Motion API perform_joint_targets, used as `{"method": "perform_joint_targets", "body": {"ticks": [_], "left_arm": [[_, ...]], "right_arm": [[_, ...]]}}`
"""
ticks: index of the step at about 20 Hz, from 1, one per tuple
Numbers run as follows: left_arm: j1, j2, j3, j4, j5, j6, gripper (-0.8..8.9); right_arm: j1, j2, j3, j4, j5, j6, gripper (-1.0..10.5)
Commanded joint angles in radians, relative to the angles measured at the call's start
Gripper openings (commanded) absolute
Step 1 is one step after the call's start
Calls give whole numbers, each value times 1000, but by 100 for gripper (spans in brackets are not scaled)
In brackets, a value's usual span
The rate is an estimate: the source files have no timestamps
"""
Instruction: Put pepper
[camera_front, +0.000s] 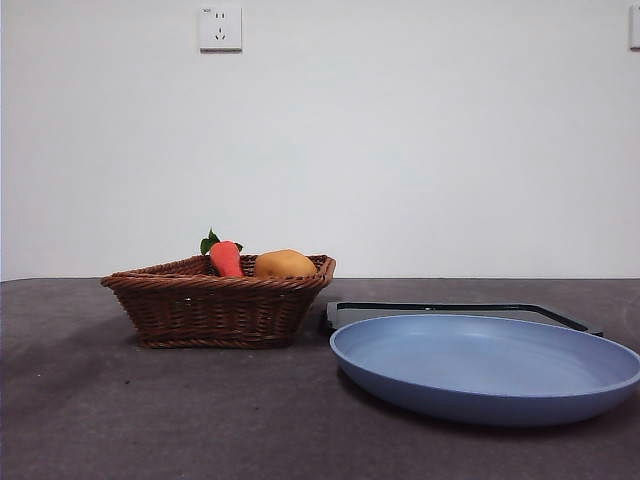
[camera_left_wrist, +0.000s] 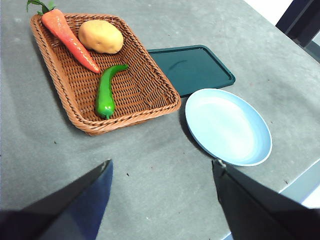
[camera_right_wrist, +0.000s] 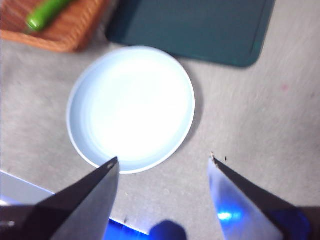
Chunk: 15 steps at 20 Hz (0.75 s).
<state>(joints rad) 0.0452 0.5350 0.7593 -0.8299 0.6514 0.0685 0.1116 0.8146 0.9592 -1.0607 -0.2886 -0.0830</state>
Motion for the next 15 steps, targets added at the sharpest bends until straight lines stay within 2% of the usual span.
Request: {"method": "perform_joint_targets", "body": {"ticks": [1, 3, 9, 15], "left_arm": [[0, 3, 14, 5, 9, 10, 350], [0, 3, 14, 5, 8, 10, 350], [0, 3, 14, 5, 9, 10, 350], [0, 3, 14, 5, 9, 10, 350]], "right_arm": [[2, 105, 18, 42, -27, 7, 310], [2, 206, 18, 90, -51, 7, 310], [13, 500, 18, 230, -50, 5, 308], [22, 708, 18, 332, -48, 3, 295]]}}
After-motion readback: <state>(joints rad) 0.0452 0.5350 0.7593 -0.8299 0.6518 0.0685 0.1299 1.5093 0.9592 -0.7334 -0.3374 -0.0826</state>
